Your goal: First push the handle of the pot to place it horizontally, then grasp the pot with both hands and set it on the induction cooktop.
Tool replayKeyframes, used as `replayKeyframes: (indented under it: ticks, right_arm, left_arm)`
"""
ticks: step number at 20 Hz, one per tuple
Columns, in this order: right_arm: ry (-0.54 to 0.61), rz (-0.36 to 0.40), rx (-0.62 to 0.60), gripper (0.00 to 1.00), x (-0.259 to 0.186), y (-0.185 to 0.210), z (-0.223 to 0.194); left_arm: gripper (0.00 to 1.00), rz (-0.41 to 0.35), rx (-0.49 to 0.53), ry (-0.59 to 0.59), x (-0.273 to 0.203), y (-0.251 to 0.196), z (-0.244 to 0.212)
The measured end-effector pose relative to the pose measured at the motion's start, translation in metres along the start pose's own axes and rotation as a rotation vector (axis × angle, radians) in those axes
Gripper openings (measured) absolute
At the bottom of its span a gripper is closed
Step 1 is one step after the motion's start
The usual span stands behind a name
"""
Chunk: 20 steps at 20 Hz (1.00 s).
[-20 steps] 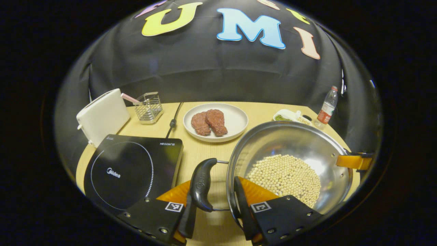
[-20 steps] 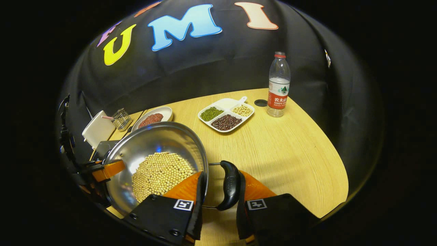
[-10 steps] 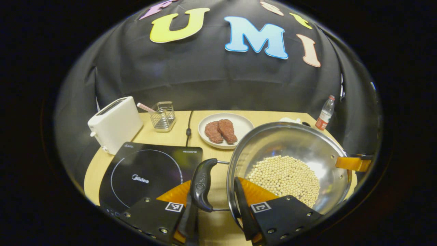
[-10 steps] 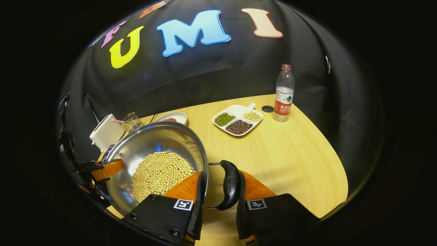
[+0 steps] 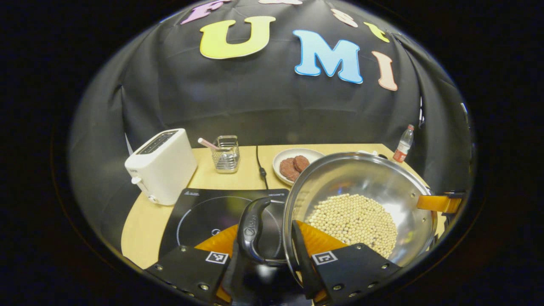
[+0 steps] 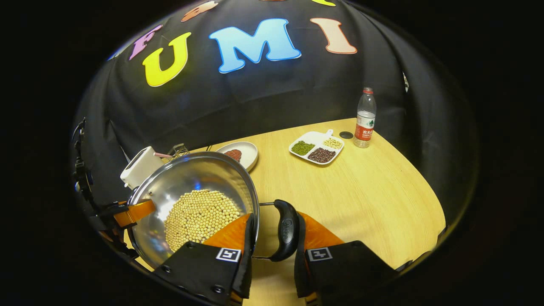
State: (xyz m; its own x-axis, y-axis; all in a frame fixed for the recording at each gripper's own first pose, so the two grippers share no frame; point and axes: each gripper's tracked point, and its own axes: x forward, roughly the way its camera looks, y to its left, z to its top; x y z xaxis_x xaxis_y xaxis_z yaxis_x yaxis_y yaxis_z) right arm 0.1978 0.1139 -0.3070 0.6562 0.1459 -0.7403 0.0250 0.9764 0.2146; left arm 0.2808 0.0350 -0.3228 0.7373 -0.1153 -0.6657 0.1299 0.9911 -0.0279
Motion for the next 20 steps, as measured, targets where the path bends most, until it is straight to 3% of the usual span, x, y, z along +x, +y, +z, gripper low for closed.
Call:
replayKeyframes:
  ticks: [7,11,13,15,18,20]
  right_arm:
    - [-0.011,-0.002,-0.009,0.43,-0.002,0.058,-0.011]
    - [-0.016,-0.004,-0.013,0.39,0.0,0.086,-0.018]
    - [-0.015,0.001,-0.012,0.43,0.007,0.101,-0.02]
    - [-0.013,0.006,-0.014,0.39,0.013,0.114,-0.023]
    - [-0.002,0.012,-0.021,0.42,0.024,0.132,-0.026]
    - [0.003,0.013,-0.021,0.39,0.032,0.141,-0.027]
  left_arm:
    - [0.56,-0.007,-0.013,-0.012,-0.01,0.064,-0.002]
    - [0.56,-0.006,-0.019,-0.011,-0.01,0.096,-0.007]
    - [0.56,-0.002,-0.025,-0.009,-0.008,0.112,-0.009]
    - [0.56,0.006,-0.033,-0.006,-0.006,0.131,-0.009]
    - [0.56,0.013,-0.04,0.001,-0.001,0.152,-0.014]
    - [0.56,0.018,-0.04,0.006,0.007,0.163,-0.017]
